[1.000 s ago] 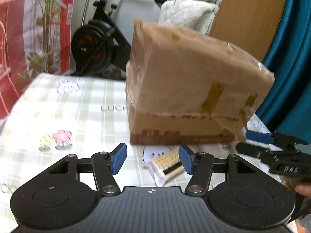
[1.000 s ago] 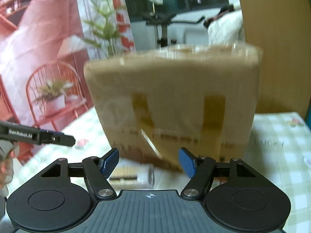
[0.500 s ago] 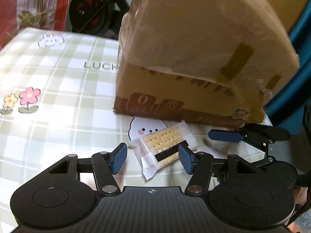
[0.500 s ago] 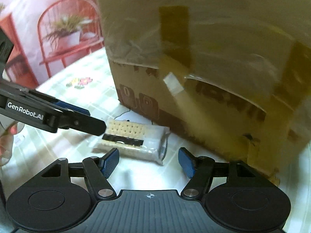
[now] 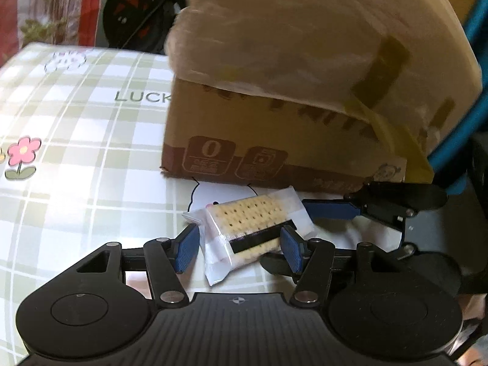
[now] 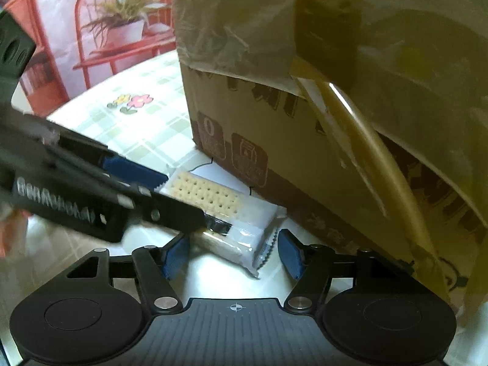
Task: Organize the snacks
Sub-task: 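Grasp the white cracker packet with the left tool, then carry the cracker packet over the box and open the left tool to drop it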
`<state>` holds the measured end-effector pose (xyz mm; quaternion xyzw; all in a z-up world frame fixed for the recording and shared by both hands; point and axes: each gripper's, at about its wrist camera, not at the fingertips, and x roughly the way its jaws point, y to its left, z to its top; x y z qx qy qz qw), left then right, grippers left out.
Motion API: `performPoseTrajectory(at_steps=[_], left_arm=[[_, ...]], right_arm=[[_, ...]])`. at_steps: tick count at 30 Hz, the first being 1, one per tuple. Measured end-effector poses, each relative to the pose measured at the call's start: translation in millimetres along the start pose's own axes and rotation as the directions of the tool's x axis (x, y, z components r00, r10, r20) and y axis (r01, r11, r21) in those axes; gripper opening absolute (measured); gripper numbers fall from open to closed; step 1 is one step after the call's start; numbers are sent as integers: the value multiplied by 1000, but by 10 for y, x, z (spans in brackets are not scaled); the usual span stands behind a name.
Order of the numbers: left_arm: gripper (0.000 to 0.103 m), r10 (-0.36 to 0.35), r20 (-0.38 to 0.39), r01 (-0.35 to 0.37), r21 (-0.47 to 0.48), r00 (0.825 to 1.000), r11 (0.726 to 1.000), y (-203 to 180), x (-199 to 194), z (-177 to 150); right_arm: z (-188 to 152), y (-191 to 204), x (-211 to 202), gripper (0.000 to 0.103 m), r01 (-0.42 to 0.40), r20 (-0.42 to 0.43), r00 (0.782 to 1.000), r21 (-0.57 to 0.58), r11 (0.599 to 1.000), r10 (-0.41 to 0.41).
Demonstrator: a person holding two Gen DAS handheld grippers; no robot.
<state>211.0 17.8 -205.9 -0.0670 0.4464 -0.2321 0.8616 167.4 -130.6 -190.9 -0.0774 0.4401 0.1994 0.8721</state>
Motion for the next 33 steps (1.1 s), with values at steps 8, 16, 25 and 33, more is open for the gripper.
performPoseTrajectory(at_steps=[8, 16, 25, 33], left_arm=[[49, -1, 40, 2, -6, 999, 1000, -146, -87, -94], [48, -4, 116, -7, 96, 993, 995, -497, -447, -40], [48, -10, 263, -35, 168, 965, 985, -983, -1105, 216], [48, -52, 379, -36, 220, 924, 975, -1345, -1427, 604]], right_arm=[[-187, 73, -143, 44, 12, 50, 999, 40, 999, -14], [-281, 108, -537, 42, 40, 149, 988, 65, 997, -49], [-58, 193, -1266, 42, 114, 310, 945, -13, 993, -105], [287, 47, -1871, 42, 167, 441, 887, -38, 985, -133]])
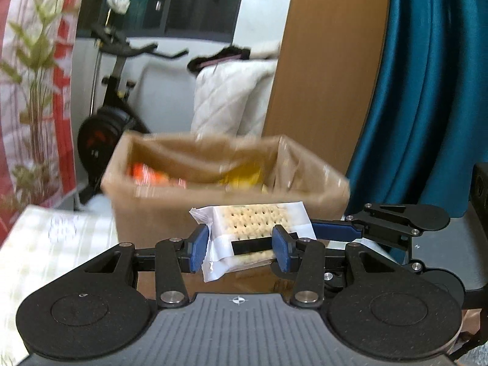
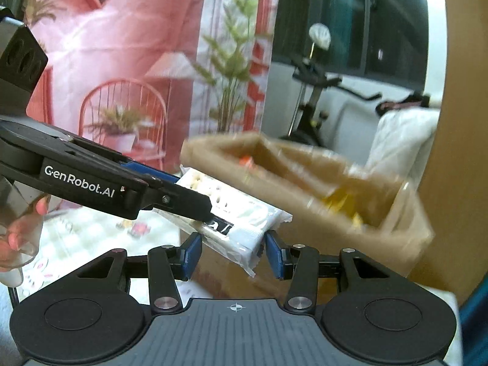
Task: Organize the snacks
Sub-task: 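Carry the cracker packet over the box and open the left tool to drop it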
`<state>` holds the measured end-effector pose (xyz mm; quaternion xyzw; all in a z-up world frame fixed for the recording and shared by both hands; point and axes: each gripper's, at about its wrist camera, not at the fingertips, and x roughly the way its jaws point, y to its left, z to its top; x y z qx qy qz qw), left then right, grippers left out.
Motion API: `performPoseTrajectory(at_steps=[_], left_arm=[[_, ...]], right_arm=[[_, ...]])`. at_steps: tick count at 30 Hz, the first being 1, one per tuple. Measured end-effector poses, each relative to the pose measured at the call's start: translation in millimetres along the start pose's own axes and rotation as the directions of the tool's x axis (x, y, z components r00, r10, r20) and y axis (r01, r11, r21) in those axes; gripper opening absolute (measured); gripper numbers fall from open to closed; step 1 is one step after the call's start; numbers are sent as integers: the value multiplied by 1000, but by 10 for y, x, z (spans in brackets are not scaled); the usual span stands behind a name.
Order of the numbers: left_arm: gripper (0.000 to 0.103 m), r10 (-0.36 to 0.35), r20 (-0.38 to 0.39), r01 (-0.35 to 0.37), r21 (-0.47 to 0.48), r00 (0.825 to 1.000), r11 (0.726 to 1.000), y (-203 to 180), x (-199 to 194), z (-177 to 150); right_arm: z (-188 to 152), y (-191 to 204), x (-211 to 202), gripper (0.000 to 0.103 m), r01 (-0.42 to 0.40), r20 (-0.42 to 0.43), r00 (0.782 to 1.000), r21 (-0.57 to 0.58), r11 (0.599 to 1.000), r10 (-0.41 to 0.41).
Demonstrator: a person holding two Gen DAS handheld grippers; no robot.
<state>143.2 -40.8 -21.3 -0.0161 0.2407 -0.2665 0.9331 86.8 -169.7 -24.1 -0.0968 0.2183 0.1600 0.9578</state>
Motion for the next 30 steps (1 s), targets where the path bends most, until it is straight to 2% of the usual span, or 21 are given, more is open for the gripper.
performPoseTrajectory(at_steps=[3, 7, 12, 20, 30], left_arm=[[49, -8, 26, 8, 30, 1000, 1000, -40, 106, 204], [49, -55, 25, 54, 18, 998, 998, 105, 375, 432], [50, -79, 1, 79, 7, 997, 997, 200, 812, 598], [50, -82, -58, 80, -44, 995, 996, 278, 1313, 618], [54, -59, -103, 57, -23, 993, 998, 340, 1448, 521]], right_arm=[[197, -163, -26, 42, 21, 25, 999, -12, 1000, -21], [431, -415, 72, 43, 56, 38, 998, -23, 998, -55], [603, -760, 374, 43, 78, 5, 997, 4, 997, -78], [513, -1050, 759, 43, 101, -78, 992, 29, 995, -98], [317, -1179, 1010, 44, 98, -152, 985, 94, 991, -83]])
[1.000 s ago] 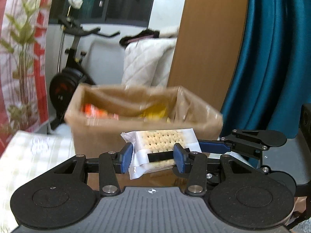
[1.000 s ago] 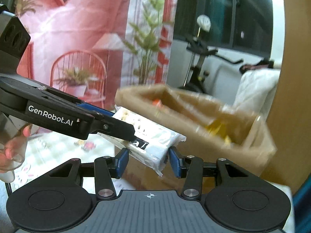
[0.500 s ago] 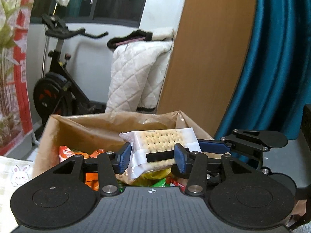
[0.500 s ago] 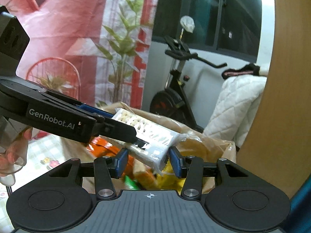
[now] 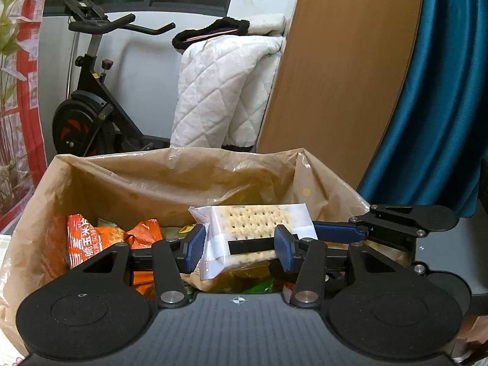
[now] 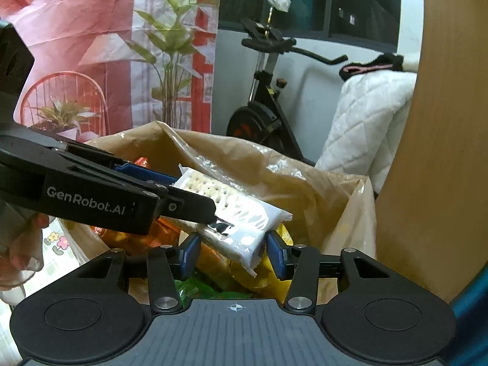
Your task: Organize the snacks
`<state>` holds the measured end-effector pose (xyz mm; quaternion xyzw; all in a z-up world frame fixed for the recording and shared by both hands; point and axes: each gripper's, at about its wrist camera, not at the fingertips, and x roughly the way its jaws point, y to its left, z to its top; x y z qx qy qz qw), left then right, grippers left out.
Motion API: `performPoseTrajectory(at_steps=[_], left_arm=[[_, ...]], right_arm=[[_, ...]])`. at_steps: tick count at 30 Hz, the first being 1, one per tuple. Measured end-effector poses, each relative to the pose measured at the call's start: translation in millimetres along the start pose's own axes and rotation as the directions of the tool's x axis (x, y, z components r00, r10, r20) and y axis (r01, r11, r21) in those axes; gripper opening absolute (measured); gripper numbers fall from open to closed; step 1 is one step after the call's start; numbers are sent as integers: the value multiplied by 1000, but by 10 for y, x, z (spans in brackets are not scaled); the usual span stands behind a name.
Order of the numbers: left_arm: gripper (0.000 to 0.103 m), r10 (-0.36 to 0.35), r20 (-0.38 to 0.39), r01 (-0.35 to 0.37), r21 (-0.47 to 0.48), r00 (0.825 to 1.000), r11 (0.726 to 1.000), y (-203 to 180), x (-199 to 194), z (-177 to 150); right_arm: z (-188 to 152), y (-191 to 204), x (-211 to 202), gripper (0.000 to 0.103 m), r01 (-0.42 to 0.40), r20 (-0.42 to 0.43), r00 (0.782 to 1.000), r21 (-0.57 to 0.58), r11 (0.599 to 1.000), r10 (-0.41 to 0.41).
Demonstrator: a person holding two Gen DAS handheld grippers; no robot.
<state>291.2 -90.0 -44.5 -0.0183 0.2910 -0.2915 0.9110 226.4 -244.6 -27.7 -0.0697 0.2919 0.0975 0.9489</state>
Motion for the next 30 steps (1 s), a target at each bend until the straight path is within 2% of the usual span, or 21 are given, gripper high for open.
performPoseTrajectory(at_steps=[2, 5, 7, 8, 11, 13, 15, 19, 24, 30], left_arm=[[57, 15, -3, -15, 1, 1000, 1000, 18, -20, -15], [64, 23, 5, -22, -26, 1000, 999, 83, -66, -19], [72, 38, 17, -38, -35, 999, 999, 100, -110, -20], [72, 55, 25, -55, -32, 998, 998, 101, -148, -21], [80, 114, 44, -113, -11, 993, 993, 86, -264, -10], [86, 147, 60, -147, -3, 987, 989, 79, -360, 6], [87, 170, 81, -171, 4, 982, 985, 74, -488, 10], [89, 225, 114, -228, 16, 968, 973, 29, -724, 16], [92, 302, 160, -313, 47, 940, 949, -77, -1042, 3], [93, 337, 215, -355, 51, 917, 933, -220, -1459, 12]], right_arm=[[-10, -1, 8, 44, 3, -5, 1000, 5, 1000, -3], [-6, 0, -21, 51, 17, -4, 1000, 5, 1000, -17], [-6, -2, -39, 60, 41, -6, 999, 14, 999, -41], [-7, -11, -50, 62, 47, -8, 999, 19, 999, -47], [-17, -22, -107, 77, 49, 2, 999, 50, 998, -50], [-23, -26, -179, 92, 47, 23, 999, 77, 996, -49], [-30, -25, -265, 97, 47, 45, 998, 99, 994, -52], [-24, 1, -466, 101, 55, 88, 994, 145, 988, -69], [3, 108, -738, 102, 74, 126, 987, 174, 982, -97], [38, 308, -1077, 102, 82, 163, 980, 174, 981, -111]])
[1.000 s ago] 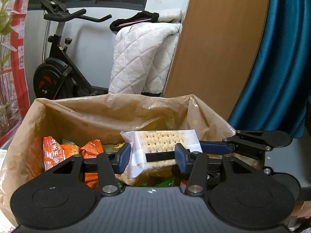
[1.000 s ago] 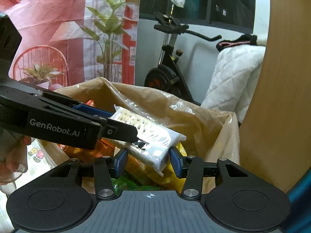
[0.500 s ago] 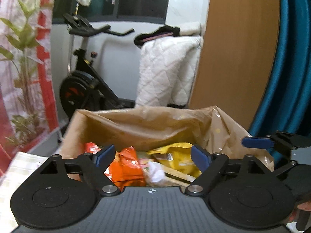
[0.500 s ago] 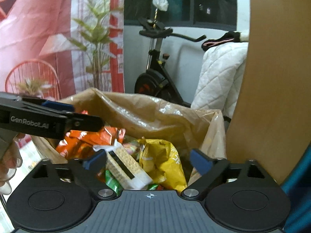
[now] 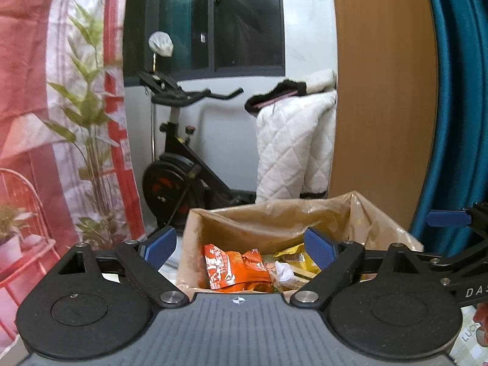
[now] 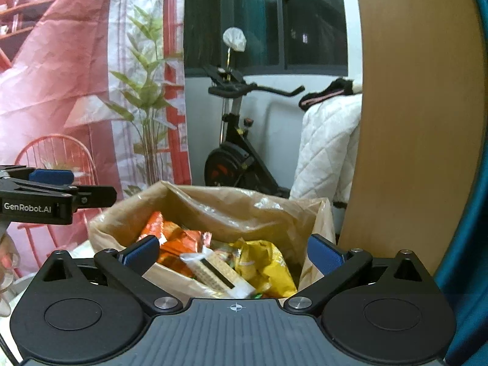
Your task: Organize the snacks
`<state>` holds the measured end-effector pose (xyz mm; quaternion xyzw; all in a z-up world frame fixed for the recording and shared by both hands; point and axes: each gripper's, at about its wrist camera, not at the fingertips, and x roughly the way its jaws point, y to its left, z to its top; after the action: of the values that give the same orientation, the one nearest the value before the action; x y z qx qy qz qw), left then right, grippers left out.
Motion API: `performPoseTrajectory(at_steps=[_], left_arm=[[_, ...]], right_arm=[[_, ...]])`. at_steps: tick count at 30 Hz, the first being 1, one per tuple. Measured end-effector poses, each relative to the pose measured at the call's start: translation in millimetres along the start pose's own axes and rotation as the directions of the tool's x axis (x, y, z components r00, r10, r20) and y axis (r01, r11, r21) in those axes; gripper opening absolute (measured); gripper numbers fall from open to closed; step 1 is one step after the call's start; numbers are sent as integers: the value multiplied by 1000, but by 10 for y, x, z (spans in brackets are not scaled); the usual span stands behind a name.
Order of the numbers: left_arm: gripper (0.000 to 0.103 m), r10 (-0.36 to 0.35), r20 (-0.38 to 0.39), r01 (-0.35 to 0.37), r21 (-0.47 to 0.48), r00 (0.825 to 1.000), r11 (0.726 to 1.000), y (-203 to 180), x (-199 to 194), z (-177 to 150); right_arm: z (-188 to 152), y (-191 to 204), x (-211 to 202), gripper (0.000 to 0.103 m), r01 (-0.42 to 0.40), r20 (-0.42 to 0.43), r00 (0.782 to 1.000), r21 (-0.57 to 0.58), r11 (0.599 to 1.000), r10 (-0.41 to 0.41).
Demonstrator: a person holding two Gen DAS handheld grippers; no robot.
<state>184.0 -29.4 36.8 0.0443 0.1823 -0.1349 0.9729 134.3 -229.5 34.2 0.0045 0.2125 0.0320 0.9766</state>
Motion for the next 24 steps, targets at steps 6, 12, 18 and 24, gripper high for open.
performPoseTrajectory(at_steps=[6, 12, 18, 24], left_arm=[[96, 62, 58, -63, 13, 996, 998, -51, -457, 69], [96, 48, 95, -47, -11, 994, 999, -112, -797, 55], [96, 74, 117, -75, 0, 990, 997, -234, -1008, -9], [96, 71, 105, -65, -63, 992, 996, -201, -1089, -50]], right_arm=[[30, 128, -383, 102, 2, 60, 998, 30, 1000, -4], [-11, 207, -658, 102, 17, 82, 996, 50, 999, -21], [-76, 247, -867, 102, 26, 90, 995, 62, 998, -32], [-111, 250, -1031, 102, 31, 93, 995, 93, 995, -39]])
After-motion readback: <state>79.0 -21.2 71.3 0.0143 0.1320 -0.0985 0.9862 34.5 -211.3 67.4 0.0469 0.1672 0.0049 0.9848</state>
